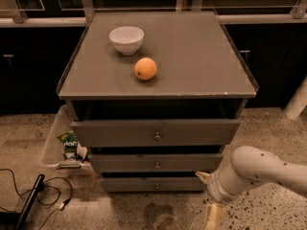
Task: Open bottom drawer
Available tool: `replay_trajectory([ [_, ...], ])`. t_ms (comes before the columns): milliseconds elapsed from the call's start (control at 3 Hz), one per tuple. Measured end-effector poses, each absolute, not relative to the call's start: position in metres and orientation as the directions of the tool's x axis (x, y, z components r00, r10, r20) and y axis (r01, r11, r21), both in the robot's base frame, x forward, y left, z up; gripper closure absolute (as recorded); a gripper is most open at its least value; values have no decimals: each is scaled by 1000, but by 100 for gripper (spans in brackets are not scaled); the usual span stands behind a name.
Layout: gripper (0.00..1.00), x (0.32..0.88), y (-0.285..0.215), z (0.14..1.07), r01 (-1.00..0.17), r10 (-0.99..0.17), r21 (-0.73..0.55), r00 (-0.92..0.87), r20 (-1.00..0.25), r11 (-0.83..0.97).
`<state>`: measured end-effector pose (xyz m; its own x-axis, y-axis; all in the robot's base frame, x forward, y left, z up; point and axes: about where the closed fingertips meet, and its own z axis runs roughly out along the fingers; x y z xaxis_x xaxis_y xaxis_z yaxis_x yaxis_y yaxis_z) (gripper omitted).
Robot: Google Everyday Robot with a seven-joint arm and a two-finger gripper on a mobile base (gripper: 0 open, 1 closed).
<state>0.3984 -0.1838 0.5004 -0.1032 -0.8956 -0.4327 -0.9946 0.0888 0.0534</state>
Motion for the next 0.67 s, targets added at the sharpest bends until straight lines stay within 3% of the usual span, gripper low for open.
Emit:
replay_trajectory([
  [667, 0, 409, -203, 432, -993, -885, 38, -114, -451, 109],
])
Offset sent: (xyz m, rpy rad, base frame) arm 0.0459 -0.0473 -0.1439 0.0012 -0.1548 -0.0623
